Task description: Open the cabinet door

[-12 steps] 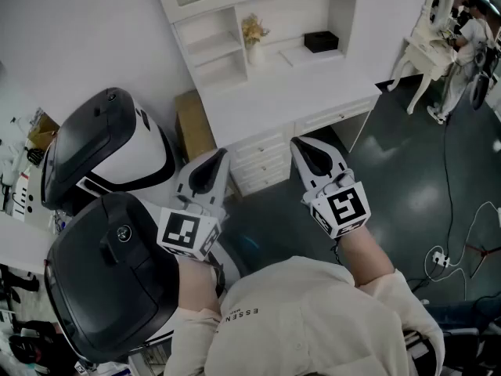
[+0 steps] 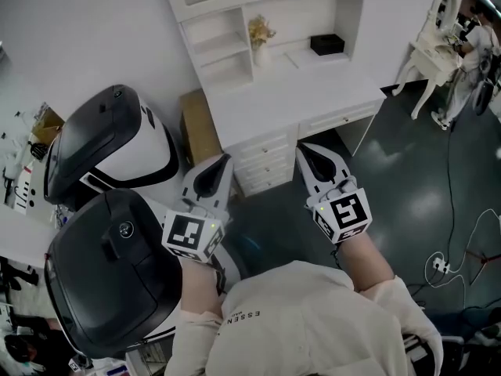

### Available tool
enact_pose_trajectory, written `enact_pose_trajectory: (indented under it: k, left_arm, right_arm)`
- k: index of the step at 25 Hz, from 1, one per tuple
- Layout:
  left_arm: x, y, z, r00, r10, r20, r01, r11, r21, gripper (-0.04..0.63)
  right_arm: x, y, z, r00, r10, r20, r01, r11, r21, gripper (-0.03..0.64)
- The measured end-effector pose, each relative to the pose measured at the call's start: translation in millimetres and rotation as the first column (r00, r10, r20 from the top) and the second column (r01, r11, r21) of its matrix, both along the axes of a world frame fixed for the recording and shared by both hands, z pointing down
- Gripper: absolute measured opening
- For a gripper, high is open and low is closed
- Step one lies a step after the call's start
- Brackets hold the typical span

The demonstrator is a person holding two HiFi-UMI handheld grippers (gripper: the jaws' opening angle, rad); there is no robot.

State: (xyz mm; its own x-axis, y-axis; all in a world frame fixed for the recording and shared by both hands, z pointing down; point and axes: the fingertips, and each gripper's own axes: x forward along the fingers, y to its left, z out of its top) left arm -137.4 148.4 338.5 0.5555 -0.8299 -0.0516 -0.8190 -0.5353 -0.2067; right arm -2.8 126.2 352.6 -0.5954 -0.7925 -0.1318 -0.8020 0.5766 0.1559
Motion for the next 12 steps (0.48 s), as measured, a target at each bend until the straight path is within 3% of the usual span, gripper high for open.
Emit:
enact_pose_trajectory:
  k: [4,7,12]
  left_arm:
    - [-3.3,-6.8,-3.4,1.000,0.000,0.005,0.000,0.999,0.042,0.031]
    - [-12.0,-21.7,-8.9,1.000,-0.022,0.020,0.020,0.997,0.070,0.227]
    - [-22.0,-44.4,-11.9,1.000,-0.013,0.016,0.012,0.998,0.068,0.234]
  right_arm:
    - [-2.7,-4.8,1.5,1.000,0.013,0.012,-0.013,1.000,-0.004,0.015]
    - [-10.3,-9.8,2.3,1.000,0.020,0.002,-0.020,1.000,-0.005,0.015]
    - [-14.7,-22.0,4.2,0.999,0.049,-0.004,-0.049,0.999,-0.009,0.015]
